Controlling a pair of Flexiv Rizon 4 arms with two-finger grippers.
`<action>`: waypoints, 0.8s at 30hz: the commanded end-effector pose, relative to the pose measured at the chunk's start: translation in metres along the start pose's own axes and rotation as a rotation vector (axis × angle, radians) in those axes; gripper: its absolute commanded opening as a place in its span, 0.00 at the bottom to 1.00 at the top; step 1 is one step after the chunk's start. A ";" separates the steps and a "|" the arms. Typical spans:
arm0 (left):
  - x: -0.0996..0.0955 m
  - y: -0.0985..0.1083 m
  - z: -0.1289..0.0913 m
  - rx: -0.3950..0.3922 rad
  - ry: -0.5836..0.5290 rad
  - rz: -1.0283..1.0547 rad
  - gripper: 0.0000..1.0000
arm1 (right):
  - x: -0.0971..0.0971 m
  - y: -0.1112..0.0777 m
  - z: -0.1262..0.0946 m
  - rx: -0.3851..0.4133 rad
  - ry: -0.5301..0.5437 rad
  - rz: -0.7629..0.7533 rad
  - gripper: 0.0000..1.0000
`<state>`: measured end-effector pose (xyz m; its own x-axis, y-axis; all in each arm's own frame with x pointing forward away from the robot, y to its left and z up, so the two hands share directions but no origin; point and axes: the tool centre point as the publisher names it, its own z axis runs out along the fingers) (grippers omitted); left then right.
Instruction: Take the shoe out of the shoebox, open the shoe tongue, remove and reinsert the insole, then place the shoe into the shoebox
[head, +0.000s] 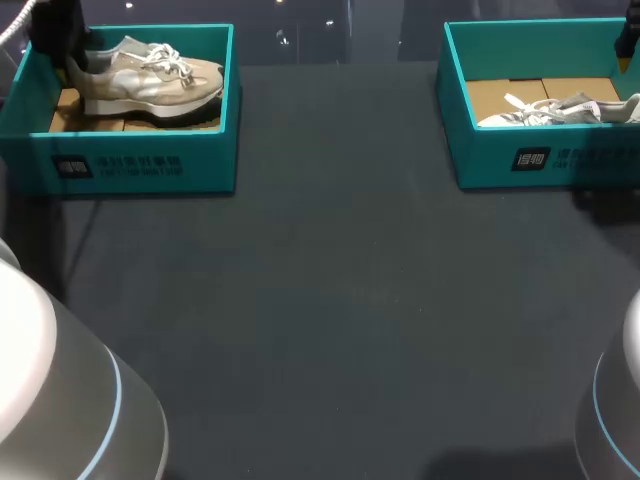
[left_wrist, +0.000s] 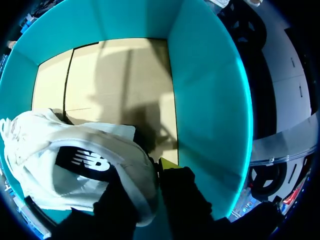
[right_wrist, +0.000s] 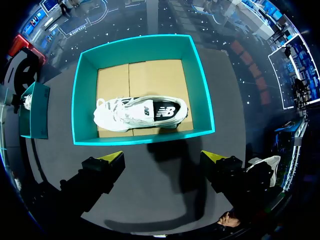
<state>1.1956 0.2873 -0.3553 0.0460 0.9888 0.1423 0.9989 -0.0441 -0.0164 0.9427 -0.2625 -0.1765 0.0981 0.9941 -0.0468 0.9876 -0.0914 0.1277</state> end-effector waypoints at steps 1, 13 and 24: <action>0.008 -0.010 -0.019 -0.016 -0.006 0.000 0.00 | 0.000 -0.001 0.000 -0.002 -0.001 0.001 1.00; 0.019 -0.015 -0.062 -0.043 -0.005 -0.048 0.00 | 0.000 -0.001 0.000 -0.002 -0.001 0.001 1.00; 0.027 -0.024 -0.103 -0.048 0.012 -0.086 0.00 | 0.000 -0.001 0.000 -0.002 -0.001 0.001 1.00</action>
<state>1.1864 0.3018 -0.2681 -0.0387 0.9884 0.1472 0.9989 0.0346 0.0302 0.9427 -0.2625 -0.1765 0.0980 0.9941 -0.0469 0.9876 -0.0914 0.1277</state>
